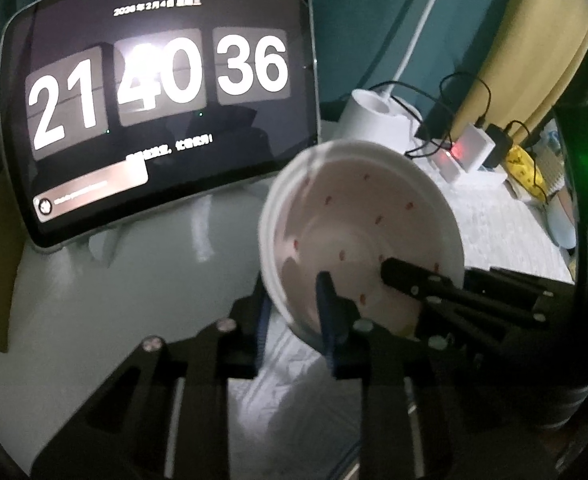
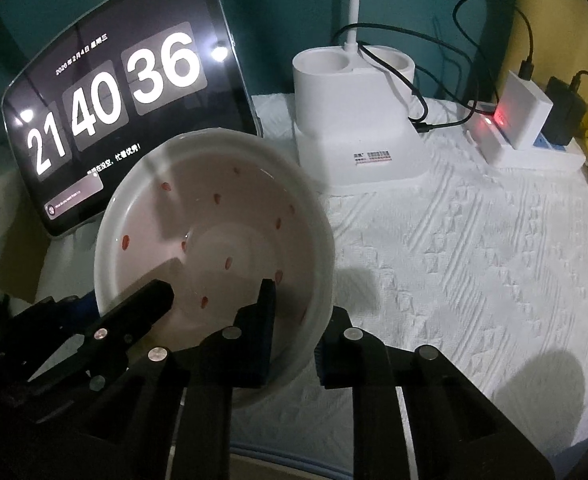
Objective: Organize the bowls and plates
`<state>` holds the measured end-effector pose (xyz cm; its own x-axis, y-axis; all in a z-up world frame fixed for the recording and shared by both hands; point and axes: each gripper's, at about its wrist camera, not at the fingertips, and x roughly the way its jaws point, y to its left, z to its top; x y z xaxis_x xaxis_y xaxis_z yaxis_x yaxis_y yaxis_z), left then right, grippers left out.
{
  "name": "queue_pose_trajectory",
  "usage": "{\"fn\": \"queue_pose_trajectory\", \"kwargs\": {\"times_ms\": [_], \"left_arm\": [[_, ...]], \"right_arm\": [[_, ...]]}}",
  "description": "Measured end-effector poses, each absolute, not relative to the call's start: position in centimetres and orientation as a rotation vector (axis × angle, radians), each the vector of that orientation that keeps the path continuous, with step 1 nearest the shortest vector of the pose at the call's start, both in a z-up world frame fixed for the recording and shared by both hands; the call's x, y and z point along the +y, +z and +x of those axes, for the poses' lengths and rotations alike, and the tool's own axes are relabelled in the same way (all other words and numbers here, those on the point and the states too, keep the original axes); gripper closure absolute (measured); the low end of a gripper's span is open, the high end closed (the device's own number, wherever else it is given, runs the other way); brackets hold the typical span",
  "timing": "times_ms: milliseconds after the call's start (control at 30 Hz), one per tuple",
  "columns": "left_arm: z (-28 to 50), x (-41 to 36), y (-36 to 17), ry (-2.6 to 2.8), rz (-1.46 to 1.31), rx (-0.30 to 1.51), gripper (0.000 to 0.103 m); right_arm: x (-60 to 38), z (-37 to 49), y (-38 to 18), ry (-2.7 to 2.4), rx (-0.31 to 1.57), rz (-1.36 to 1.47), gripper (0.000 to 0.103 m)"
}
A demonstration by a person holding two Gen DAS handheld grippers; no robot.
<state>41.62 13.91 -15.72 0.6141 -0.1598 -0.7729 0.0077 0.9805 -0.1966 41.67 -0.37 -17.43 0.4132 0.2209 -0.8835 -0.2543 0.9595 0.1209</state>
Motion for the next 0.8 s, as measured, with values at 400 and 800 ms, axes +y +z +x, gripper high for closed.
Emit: {"fn": "queue_pose_trajectory", "kwargs": {"times_ms": [400,800], "left_arm": [[40.7,14.0,-14.6,-0.096,-0.177,0.859,0.080],[38.6,13.6,-12.4,-0.124,-0.175,0.781,0.080]], "right_arm": [[-0.8,40.7,-14.6,0.304,1.064,-0.025,0.086],[-1.5,38.5,-11.4,0.310,1.004,-0.010,0.086]]}}
